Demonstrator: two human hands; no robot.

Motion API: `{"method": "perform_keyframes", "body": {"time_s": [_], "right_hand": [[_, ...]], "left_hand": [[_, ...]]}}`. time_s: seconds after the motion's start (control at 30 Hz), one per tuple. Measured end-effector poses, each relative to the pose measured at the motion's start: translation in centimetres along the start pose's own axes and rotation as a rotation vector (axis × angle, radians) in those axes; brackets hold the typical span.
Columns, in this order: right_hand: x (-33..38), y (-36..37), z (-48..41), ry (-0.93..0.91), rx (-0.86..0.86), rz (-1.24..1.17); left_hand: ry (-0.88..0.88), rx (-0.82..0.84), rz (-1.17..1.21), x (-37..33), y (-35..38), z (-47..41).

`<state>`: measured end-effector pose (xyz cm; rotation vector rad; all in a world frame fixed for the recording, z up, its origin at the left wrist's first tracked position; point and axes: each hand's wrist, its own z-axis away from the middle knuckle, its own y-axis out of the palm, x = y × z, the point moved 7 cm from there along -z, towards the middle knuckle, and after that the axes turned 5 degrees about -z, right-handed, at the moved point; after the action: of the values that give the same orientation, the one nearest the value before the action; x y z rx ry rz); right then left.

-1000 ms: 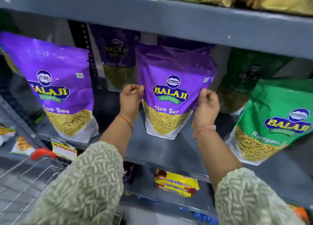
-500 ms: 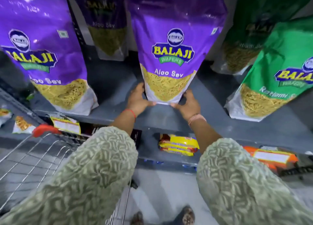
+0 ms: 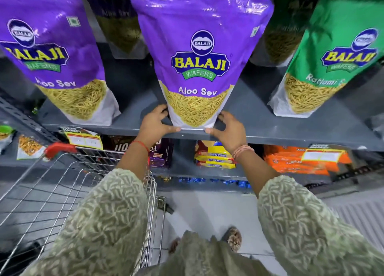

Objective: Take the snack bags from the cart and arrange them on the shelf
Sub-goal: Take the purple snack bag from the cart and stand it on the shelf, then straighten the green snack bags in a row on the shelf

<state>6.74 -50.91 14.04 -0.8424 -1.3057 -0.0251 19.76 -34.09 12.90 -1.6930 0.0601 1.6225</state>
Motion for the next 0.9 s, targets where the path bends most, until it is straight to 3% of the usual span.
{"method": "perform_keyframes", "body": {"time_s": [0.43,0.5,0.6,0.63,0.7,0.8,0.9], "right_hand": [[-0.4,-0.3,1.3,-0.02,0.009,-0.012],[-1.2,-1.3,2.4,-0.036,-0.021,-0.028],[-3.2,-5.4,4.6,-0.064,-0.15,-0.081],[-4.1,-7.2,5.1,-0.069,-0.215,-0.093],[-6.2,-11.8,5.9,-0.074,-0.381,-0.124],[-8.9,-18.5,5.2,-0.072,-0.567,-0.183],[-11.7,-23.2,1.7,0.004,-0.54,-0.129]], "left_hand": [[0.011,0.077,0.034,0.8,0.4,0.2],[0.002,-0.056,0.041,1.1,0.3,2.0],[0.056,-0.473,-0.074,-0.5,0.8,7.6],[0.11,-0.536,-0.153,-1.8,1.8,9.3],[0.194,-0.514,-0.242,-5.0,5.8,10.4],[0.165,-0.357,-0.058,-9.7,12.2,8.2],[0.116,-0.23,0.119,-13.9,17.9,3.6]]}}
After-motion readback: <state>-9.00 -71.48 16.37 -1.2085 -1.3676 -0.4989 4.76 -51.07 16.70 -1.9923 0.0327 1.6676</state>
